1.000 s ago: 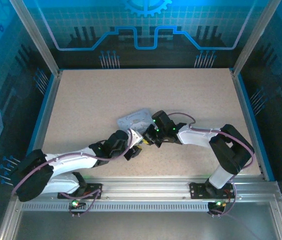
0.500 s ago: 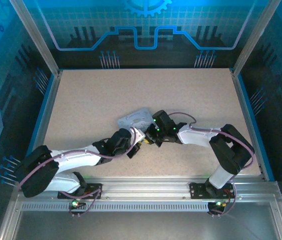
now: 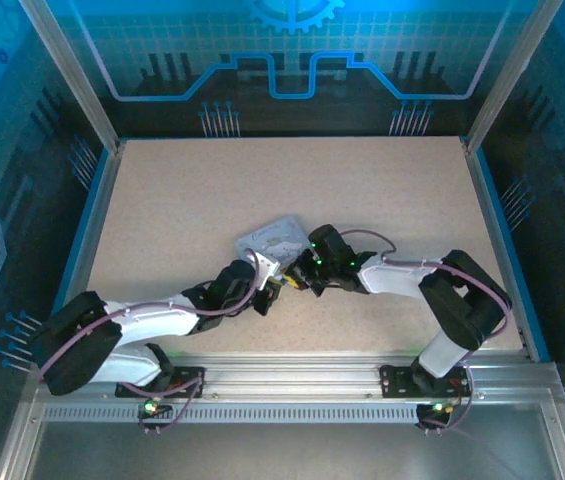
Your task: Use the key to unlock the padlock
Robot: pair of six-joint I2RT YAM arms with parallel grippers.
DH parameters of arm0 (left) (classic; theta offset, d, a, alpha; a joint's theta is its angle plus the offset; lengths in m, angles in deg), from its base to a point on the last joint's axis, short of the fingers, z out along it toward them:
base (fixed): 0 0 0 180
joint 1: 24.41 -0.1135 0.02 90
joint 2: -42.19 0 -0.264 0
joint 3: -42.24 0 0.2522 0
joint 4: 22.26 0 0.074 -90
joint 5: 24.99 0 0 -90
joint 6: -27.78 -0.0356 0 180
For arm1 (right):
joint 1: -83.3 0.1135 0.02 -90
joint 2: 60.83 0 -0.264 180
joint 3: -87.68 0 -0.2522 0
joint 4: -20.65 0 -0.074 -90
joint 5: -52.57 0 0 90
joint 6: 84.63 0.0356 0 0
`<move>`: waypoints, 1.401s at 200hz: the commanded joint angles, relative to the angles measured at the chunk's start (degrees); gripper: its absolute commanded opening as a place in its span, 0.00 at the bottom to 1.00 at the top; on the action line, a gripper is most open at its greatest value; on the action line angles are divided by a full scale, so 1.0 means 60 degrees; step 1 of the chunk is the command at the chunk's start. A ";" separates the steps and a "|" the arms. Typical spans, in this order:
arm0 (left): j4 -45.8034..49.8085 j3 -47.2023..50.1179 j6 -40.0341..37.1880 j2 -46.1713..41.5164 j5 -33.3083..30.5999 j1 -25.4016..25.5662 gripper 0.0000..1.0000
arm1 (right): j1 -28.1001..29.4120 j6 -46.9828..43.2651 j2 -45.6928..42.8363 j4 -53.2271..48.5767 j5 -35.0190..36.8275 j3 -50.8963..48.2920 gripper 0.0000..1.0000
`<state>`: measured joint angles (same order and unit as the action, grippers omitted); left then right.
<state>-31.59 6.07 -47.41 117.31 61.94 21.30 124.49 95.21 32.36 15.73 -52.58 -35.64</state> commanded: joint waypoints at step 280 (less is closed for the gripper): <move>0.1385 -0.0249 -0.4472 -0.1415 0.0129 0.0228 0.42 | -0.0148 -0.0926 -0.0770 -0.2250 0.0153 0.0742 0.00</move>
<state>-25.86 6.11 -63.28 107.23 64.52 21.67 124.47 90.80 28.40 4.03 -49.94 -32.82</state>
